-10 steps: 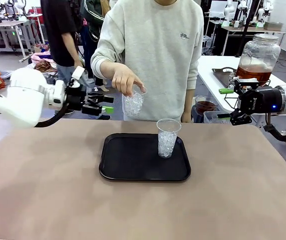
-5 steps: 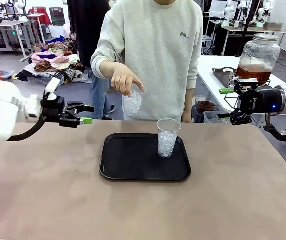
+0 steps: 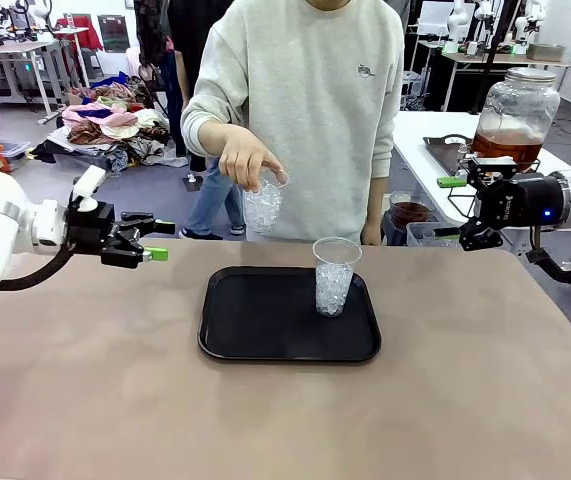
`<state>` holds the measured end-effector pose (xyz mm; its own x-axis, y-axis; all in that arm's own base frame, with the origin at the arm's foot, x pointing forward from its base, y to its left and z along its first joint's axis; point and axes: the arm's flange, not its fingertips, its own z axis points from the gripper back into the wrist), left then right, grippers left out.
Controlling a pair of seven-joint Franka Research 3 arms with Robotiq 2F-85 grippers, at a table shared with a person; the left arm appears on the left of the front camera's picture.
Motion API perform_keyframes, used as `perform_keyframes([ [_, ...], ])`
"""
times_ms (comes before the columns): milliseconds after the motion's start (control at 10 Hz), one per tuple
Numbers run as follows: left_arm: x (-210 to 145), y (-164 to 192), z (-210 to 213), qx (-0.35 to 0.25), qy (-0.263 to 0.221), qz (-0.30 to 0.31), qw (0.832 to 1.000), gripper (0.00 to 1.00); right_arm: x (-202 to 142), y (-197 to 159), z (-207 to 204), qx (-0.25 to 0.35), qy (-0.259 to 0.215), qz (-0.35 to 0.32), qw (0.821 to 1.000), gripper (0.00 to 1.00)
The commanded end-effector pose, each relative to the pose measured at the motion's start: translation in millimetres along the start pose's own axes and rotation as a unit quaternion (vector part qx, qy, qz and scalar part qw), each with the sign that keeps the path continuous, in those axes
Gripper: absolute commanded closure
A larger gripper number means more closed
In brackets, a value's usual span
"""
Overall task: Pour the drink into the iced cup.
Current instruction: Open the gripper to release the iced cup you were holding, then pick up the iced cup indicated by the human and present it to them.
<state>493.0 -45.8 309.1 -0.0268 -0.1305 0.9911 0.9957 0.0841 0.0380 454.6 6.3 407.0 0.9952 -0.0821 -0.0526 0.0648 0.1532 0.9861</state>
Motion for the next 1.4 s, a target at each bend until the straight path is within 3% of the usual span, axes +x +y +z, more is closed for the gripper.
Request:
perform_keyframes([
  [0,1.1,0.5,-0.6,0.004,-0.004,0.003,1.000,0.00,0.1,2.1,-0.5,0.001,0.000,0.002,1.000,0.00],
  [1300,1.1,0.5,-0.6,0.004,-0.004,0.003,1.000,0.00,0.1,2.1,-0.5,0.001,0.000,0.002,1.000,0.00],
])
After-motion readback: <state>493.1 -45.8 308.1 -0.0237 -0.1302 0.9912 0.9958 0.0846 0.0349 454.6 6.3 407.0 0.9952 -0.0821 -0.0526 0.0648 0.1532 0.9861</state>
